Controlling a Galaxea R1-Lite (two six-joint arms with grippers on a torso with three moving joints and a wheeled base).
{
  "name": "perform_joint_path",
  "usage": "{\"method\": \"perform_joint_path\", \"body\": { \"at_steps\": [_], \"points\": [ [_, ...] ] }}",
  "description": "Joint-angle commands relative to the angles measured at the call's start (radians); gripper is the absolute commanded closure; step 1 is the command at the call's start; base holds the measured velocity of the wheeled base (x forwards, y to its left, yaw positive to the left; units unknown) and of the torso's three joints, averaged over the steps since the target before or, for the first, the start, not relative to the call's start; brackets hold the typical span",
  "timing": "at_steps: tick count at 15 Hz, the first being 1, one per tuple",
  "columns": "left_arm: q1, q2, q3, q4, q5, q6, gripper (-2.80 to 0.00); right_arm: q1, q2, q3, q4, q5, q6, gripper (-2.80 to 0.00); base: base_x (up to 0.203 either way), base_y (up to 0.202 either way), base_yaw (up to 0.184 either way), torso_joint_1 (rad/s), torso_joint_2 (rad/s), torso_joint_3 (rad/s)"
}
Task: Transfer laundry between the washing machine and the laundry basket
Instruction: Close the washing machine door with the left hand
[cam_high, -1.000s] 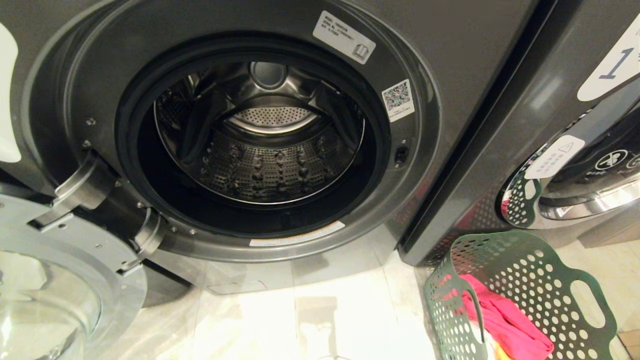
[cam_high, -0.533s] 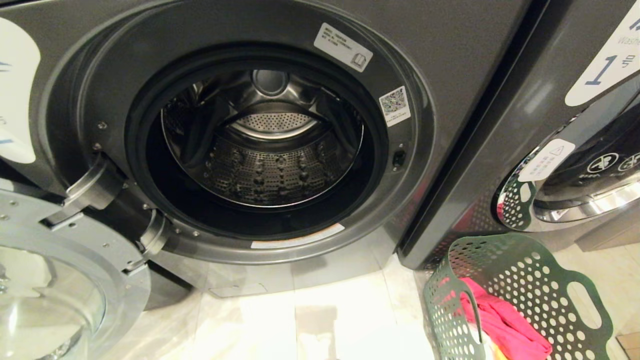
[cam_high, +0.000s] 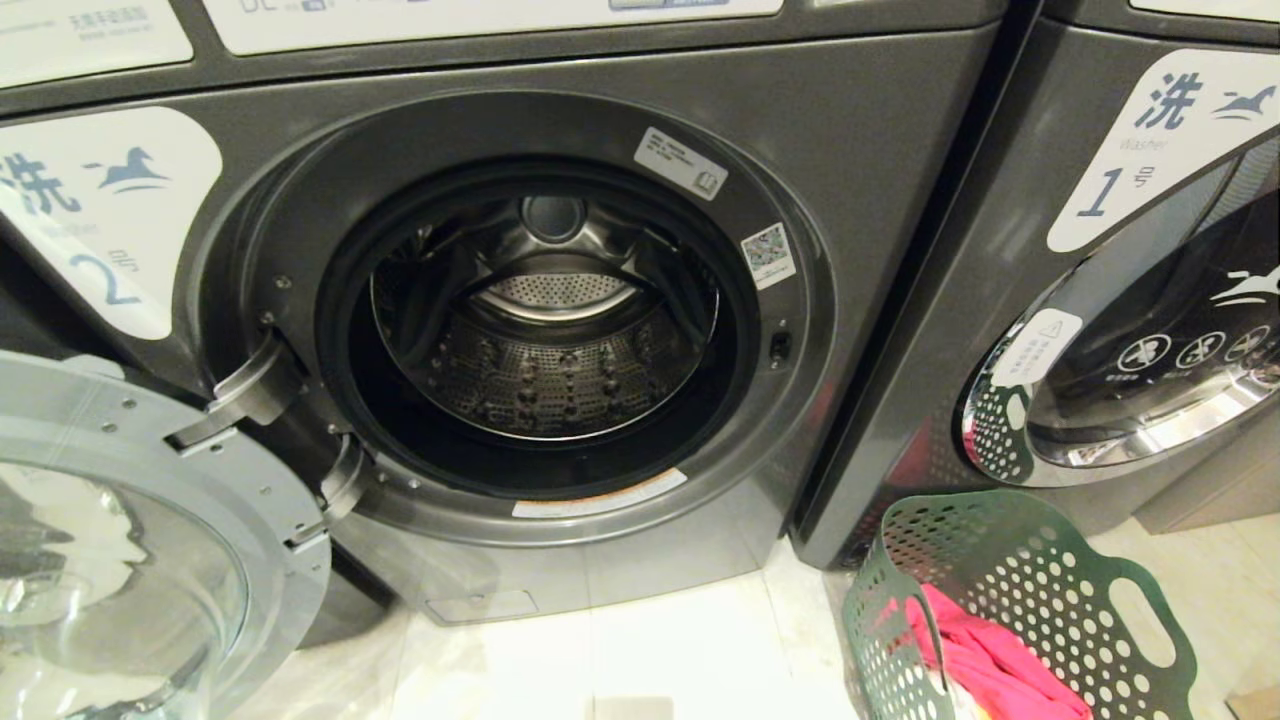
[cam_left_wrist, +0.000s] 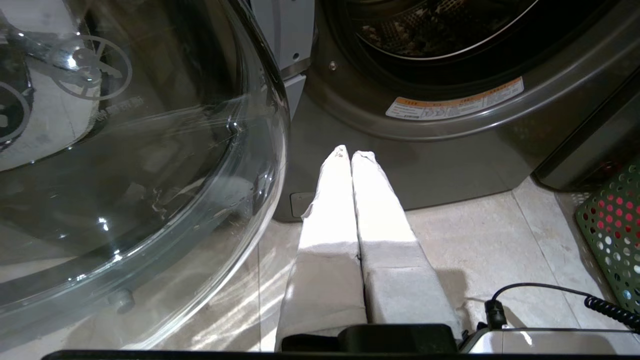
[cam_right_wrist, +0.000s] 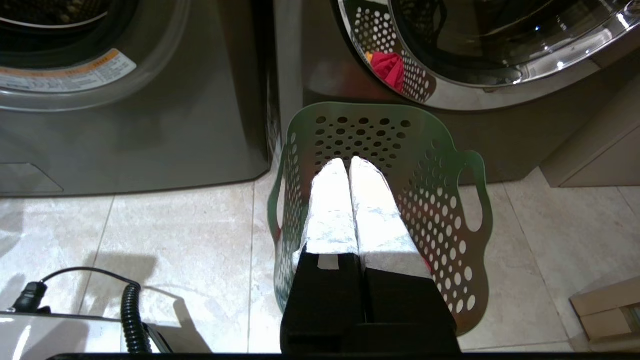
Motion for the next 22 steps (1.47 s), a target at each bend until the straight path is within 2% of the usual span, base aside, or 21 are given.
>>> {"method": "perform_joint_path", "body": {
  "at_steps": [1,11,20,22],
  "points": [
    [0.000,-0.001,0.000,0.000,0.000,0.000,0.00,0.000,0.002,0.000,-0.001,-0.001,0.000,0.00,0.000,0.000,0.000,0.008,0.00,0.204],
    [0.001,-0.001,0.000,0.000,0.000,0.000,0.00,0.000,0.002,0.000,-0.001,-0.003,0.000,0.00,0.000,0.000,0.000,0.004,0.00,0.196],
    [0.000,-0.001,0.000,0.000,0.000,0.000,0.00,0.000,0.002,0.000,-0.001,-0.003,0.003,0.00,0.000,0.000,0.000,0.002,0.00,0.011],
    [0.000,-0.001,0.000,0.000,0.000,0.000,0.00,0.000,0.002,0.000,-0.001,-0.003,0.003,0.00,-0.123,0.000,0.001,0.010,0.01,0.002]
  ]
}}
